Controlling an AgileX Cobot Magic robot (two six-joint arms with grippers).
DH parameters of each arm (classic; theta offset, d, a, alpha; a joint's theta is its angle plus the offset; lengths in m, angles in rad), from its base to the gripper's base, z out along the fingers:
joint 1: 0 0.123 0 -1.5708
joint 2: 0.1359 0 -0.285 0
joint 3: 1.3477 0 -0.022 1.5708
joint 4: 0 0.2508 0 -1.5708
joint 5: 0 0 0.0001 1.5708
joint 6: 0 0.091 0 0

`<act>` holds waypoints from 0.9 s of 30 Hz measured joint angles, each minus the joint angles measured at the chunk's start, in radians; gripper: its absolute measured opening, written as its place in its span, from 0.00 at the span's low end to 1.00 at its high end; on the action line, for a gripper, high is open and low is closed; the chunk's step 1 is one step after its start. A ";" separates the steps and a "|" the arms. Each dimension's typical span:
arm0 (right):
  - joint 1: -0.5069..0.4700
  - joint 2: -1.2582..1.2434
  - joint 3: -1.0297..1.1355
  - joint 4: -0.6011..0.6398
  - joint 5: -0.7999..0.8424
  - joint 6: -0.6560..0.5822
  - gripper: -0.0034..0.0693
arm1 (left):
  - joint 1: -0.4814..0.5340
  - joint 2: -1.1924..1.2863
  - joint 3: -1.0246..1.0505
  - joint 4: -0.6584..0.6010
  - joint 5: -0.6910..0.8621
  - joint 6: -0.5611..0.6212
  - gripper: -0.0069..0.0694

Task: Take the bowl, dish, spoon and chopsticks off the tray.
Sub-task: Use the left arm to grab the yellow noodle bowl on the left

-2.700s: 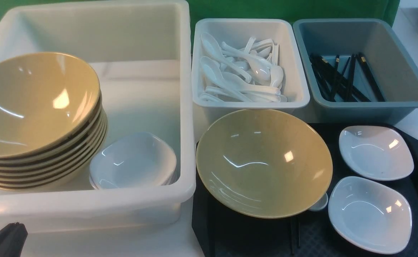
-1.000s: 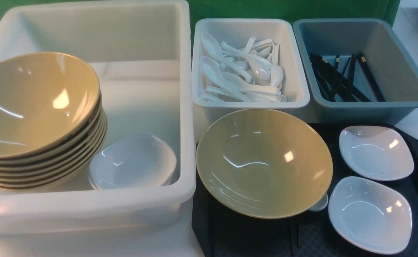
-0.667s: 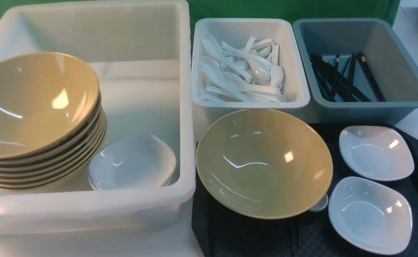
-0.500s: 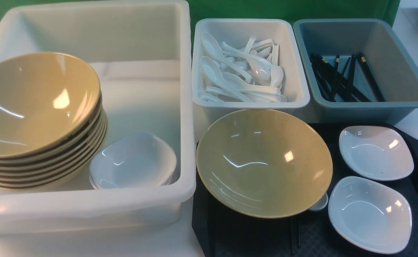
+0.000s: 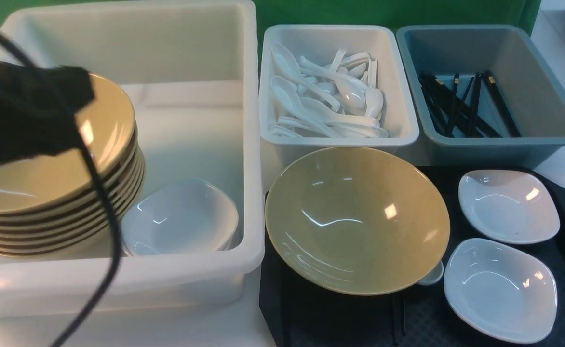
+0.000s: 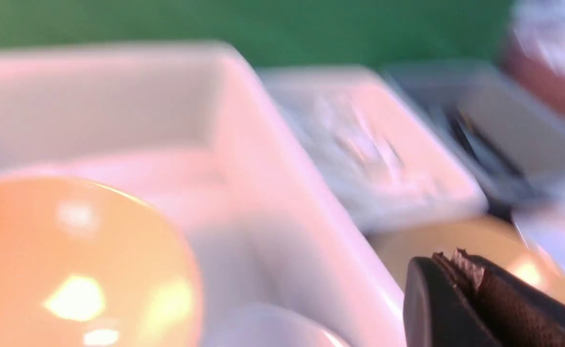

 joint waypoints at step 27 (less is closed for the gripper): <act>0.040 0.008 0.003 0.063 -0.047 -0.047 0.10 | -0.372 0.962 -0.561 -0.182 0.231 0.215 0.10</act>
